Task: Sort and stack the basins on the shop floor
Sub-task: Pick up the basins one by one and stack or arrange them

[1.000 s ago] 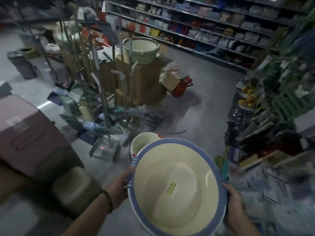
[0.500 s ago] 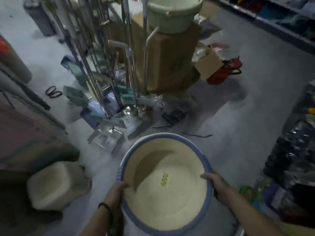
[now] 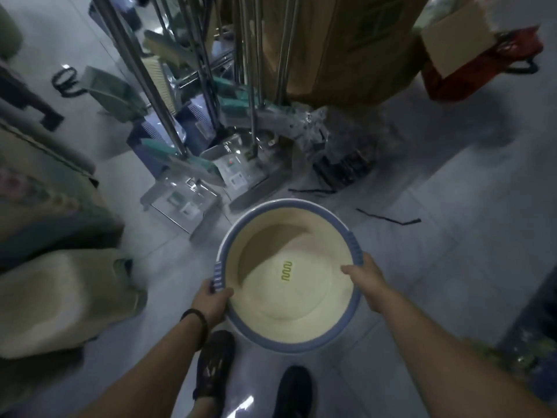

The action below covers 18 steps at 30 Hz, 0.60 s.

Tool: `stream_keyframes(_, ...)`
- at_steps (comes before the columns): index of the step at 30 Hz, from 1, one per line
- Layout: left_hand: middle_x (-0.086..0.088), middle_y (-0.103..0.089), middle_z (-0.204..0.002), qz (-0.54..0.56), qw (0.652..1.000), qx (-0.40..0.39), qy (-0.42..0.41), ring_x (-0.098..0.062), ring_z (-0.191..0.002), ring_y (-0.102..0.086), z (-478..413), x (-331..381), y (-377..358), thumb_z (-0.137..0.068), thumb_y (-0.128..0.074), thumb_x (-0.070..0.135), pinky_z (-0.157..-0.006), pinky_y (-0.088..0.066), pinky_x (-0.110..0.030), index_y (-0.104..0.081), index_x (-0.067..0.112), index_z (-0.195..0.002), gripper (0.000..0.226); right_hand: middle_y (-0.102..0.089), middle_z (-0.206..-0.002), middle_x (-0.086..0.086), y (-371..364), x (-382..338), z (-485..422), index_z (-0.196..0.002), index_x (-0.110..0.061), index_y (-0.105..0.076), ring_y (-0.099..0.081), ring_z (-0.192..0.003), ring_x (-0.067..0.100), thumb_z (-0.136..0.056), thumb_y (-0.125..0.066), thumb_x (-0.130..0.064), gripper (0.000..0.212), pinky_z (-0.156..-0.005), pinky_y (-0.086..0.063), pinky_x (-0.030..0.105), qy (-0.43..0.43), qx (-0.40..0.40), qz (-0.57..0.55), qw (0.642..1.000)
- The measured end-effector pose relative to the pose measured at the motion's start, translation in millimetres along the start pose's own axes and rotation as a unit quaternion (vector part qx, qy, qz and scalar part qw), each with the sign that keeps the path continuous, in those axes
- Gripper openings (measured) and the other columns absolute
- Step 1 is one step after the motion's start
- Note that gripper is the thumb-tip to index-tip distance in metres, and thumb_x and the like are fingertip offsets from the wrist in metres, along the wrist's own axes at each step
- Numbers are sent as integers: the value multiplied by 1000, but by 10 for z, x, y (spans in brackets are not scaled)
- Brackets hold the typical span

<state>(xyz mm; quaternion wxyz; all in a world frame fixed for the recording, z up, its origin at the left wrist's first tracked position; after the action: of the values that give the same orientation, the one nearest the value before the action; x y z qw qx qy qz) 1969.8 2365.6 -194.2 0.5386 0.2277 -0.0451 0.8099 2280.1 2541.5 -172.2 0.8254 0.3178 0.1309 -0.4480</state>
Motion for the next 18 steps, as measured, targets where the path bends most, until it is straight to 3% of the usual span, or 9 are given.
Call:
stream_keyframes(3, -11, -66, -112, -40, 998, -38, 34, -36, -103, -64, 5, -38, 14, -92, -63, 20, -87, -57, -51, -58, 21, -118, 26, -68, -117, 12, -32, 126, 99, -135, -12, -55, -65, -101, 34, -94, -56, -11, 40, -92, -56, 44, -21, 30, 54, 998)
stream_keyframes(7, -9, -65, -111, -125, 991, -47, 22, -28, -95, -65, 240, 193, 94, -90, -65, 27, -80, -58, -41, -52, 22, -121, 33, -64, -125, 14, -21, -26, 485, -145, -10, -44, -62, -102, 30, -95, -58, -17, 53, -84, -51, 32, 0, 38, 148, 988)
stream_keyframes(11, -7, -64, -119, -239, 970, -42, -25, -28, -106, -65, 865, 430, 215, -94, -61, 36, -89, -55, -39, -55, 22, -125, 35, -56, -145, 14, -105, -244, 1141, -152, -8, -44, -56, -125, 29, -100, -58, -26, 56, -96, -44, 28, 44, -46, 267, 962)
stream_keyframes(14, -1, -64, -123, -328, 938, -68, -94, -20, -102, -63, 1550, 686, 311, -96, -56, 46, -84, -54, -31, -59, 24, -125, 36, -53, -150, 9, -190, -577, 1738, -154, -14, -42, -53, -133, 25, -102, -56, -35, 58, -103, -43, 28, 105, -111, 345, 926)
stream_keyframes(18, 4, -68, -121, -399, 897, -36, -185, -15, -105, -63, 2622, 653, 661, -95, -51, 46, -86, -50, -28, -63, 30, -123, 35, -60, -142, 5, -447, -1048, 2702, -147, -19, -52, -58, -127, 23, -100, -56, -33, 49, -105, -48, 36, 268, -151, 443, 842)
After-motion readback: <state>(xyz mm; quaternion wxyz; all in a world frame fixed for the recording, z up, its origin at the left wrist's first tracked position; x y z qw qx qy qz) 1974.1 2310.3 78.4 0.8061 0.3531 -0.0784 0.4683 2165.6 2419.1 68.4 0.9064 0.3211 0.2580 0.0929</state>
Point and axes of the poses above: each hand's wrist, its own z-axis away from the middle knuckle, its own y-axis out of the back of the hand, x = y × z, the point moved 3 cm from there along -z, towards the middle knuckle
